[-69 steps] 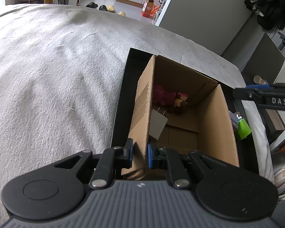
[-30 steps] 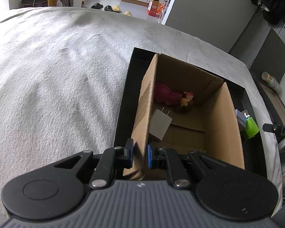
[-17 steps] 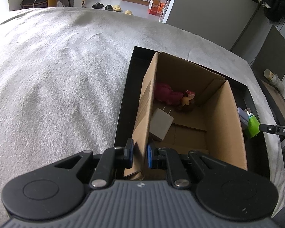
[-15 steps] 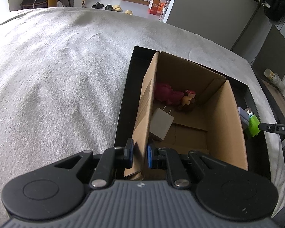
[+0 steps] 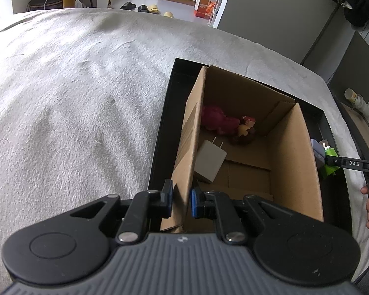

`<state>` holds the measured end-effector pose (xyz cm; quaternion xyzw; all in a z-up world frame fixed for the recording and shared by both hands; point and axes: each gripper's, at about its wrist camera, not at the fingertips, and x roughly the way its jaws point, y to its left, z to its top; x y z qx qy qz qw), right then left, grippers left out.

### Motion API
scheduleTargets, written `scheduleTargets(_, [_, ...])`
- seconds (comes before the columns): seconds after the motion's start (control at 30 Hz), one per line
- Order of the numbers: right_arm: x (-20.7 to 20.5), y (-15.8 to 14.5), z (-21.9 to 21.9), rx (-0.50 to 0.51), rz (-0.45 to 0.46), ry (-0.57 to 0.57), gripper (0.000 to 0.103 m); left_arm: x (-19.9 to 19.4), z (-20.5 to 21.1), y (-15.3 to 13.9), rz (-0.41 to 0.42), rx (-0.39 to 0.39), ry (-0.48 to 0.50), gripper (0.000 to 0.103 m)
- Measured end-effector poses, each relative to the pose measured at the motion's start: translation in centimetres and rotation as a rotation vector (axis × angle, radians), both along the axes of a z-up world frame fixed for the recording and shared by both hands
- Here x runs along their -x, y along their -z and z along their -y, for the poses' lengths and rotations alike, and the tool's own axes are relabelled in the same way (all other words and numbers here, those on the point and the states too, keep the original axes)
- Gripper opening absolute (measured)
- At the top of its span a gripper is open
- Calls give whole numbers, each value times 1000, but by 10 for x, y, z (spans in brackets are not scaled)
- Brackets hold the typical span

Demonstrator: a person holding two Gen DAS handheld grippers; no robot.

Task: Organize rigid objects
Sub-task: 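Close the right tool on the green block and lift it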

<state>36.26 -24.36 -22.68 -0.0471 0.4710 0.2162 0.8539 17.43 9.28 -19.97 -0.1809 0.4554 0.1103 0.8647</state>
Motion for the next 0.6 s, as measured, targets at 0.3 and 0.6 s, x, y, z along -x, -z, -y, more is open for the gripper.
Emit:
scheduleTargets(0.3, [-8,7,3,-41,-41,12,56,-1,1,-1,-3,-4,0,13])
scheduleTargets(0.6, [2,7,1,-37,-103,-5,53,-1,2,-2,-2,-8,1,13])
